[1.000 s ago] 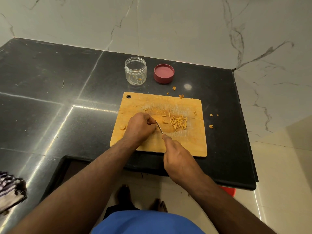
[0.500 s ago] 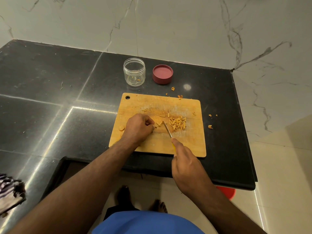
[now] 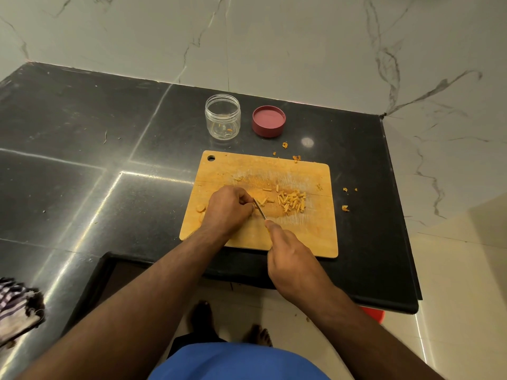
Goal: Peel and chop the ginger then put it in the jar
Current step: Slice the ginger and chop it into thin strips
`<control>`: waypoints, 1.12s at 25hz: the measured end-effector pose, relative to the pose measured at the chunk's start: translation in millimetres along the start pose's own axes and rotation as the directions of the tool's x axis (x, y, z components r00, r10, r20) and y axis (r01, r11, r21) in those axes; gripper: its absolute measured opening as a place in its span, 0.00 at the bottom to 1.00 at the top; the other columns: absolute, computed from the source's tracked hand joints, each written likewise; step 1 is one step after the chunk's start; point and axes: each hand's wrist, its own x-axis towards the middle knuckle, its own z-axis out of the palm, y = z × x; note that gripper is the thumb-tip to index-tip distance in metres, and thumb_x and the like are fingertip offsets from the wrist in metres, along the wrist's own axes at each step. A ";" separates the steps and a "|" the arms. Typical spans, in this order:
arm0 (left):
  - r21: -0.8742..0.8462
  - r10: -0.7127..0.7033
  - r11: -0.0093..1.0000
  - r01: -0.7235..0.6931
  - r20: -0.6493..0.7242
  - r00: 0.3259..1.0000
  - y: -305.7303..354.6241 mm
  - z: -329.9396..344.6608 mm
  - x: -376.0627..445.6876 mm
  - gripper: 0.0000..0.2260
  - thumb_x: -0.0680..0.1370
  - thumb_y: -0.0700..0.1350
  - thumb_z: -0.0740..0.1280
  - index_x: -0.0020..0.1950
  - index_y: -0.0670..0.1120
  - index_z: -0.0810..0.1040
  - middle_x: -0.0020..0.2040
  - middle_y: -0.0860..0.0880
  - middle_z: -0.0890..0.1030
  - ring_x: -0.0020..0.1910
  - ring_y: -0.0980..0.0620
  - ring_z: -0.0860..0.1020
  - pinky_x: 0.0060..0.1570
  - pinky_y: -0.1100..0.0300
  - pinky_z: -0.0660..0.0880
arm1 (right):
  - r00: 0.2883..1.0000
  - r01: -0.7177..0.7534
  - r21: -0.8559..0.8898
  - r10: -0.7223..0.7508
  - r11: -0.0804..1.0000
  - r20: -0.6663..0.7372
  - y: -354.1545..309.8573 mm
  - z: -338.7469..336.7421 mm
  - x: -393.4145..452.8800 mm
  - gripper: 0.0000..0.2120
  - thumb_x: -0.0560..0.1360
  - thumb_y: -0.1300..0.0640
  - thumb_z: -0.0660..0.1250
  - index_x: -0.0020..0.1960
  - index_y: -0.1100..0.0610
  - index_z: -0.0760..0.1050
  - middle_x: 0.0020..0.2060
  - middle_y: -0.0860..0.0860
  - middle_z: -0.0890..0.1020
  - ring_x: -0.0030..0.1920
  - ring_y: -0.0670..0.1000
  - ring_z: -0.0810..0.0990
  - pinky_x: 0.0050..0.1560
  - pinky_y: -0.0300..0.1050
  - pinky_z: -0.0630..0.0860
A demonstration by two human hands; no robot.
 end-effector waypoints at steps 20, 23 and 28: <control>0.051 0.019 0.999 -0.019 -0.001 1.000 -0.4 0.6 0.1 0.04 0.76 0.44 0.70 0.48 0.47 0.85 0.45 0.53 0.83 0.41 0.58 0.76 0.34 0.67 0.67 | 0.997 0.048 0.054 -0.044 0.997 -0.066 6.2 1.3 -9.5 0.25 0.82 0.59 0.54 0.79 0.51 0.56 0.65 0.51 0.73 0.57 0.50 0.75 0.58 0.48 0.75; 0.047 0.018 0.999 -0.018 0.000 1.000 -0.7 0.1 0.3 0.04 0.76 0.43 0.70 0.47 0.47 0.85 0.45 0.53 0.84 0.40 0.57 0.77 0.33 0.66 0.67 | 1.000 0.016 0.029 -0.015 0.999 -0.028 6.1 1.3 -4.7 0.25 0.83 0.57 0.53 0.78 0.50 0.55 0.65 0.52 0.73 0.57 0.51 0.76 0.58 0.52 0.75; 0.039 0.013 0.999 -0.013 0.002 1.000 0.6 -0.3 -0.2 0.04 0.76 0.42 0.70 0.46 0.47 0.85 0.43 0.53 0.83 0.39 0.58 0.76 0.33 0.67 0.66 | 1.000 0.026 0.018 -0.025 1.000 -0.012 5.9 2.9 -2.2 0.24 0.83 0.57 0.53 0.78 0.49 0.55 0.62 0.52 0.74 0.54 0.51 0.76 0.55 0.53 0.76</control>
